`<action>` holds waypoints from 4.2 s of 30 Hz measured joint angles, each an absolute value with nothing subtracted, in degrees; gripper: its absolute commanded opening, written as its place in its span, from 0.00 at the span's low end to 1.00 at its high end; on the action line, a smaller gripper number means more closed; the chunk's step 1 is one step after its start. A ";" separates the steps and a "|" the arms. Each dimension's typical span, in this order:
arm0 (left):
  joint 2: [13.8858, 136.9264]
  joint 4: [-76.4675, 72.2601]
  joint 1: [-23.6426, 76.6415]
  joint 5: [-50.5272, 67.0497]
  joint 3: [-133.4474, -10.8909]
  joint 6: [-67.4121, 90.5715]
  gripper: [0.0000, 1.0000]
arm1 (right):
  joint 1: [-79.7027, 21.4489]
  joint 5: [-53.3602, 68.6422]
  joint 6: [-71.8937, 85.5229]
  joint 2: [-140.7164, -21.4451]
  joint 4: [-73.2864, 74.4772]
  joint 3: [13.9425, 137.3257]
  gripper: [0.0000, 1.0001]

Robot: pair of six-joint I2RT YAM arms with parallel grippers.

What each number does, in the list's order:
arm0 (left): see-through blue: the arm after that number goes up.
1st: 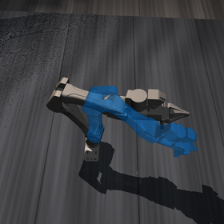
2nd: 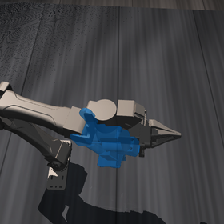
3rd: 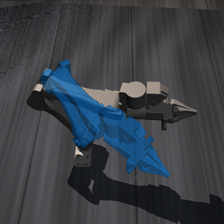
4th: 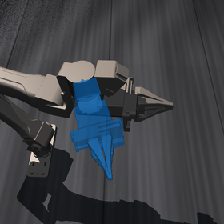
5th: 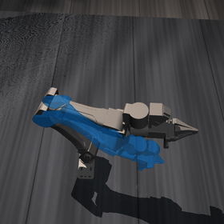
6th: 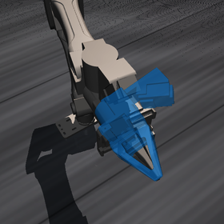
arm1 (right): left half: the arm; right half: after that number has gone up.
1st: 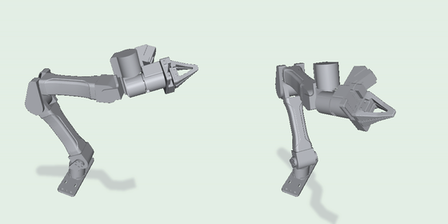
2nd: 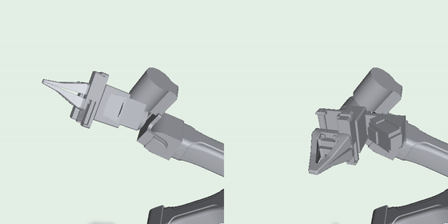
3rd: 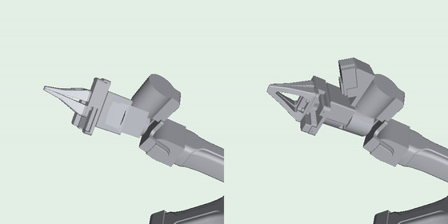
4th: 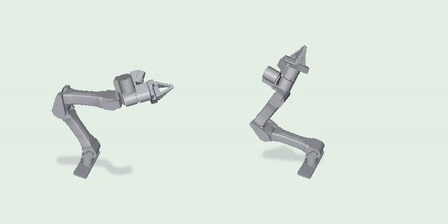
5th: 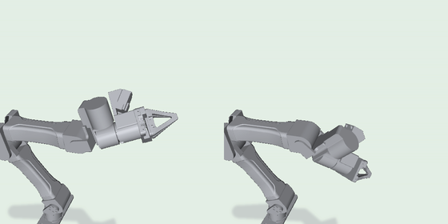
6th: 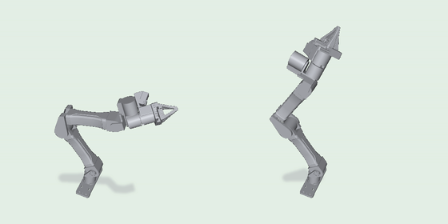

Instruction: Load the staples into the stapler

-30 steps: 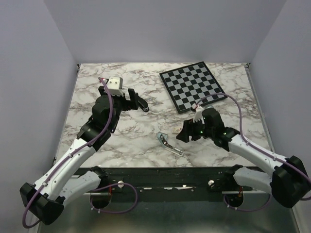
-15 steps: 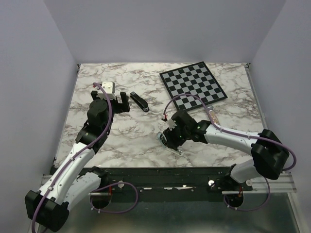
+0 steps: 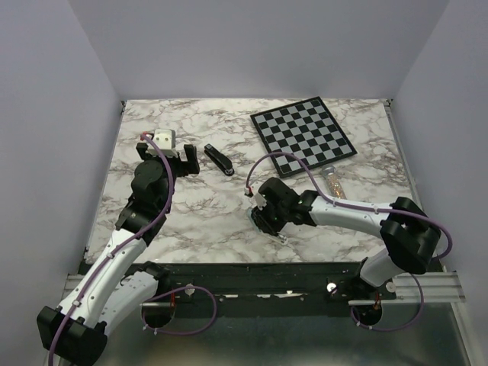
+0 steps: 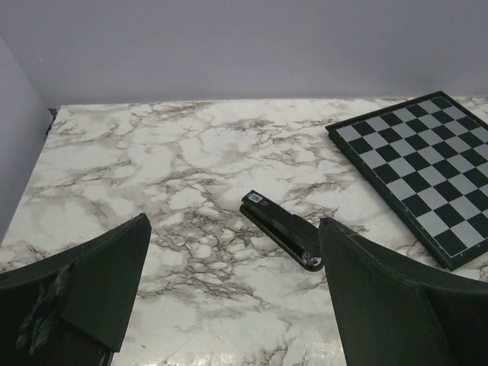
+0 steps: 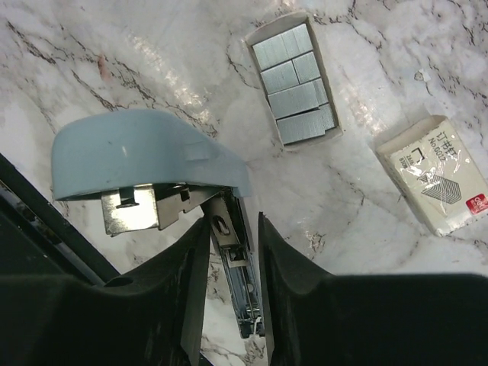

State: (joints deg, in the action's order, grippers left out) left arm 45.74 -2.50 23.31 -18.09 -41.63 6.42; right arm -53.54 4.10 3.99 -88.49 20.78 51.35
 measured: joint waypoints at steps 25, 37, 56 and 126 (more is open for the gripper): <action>45.76 -3.92 23.31 -19.97 -40.45 5.39 0.99 | -59.57 -0.10 4.19 -100.75 19.14 68.51 0.11; 45.43 -4.73 23.31 -20.88 -39.55 5.32 0.99 | -59.59 -3.05 3.40 -109.86 18.50 77.03 0.21; 45.43 -5.06 23.31 -20.95 -39.55 5.13 0.99 | -59.55 -4.78 6.15 -104.31 19.88 76.05 0.49; 45.69 -5.06 23.31 -20.93 -39.48 5.13 0.99 | -53.49 -13.85 20.99 -102.43 29.91 68.49 0.46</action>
State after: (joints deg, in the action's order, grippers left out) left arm 45.69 -5.06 23.31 -20.93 -39.48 5.13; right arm -53.49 -13.85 20.99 -102.43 29.91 68.49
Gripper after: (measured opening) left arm 0.990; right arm 0.466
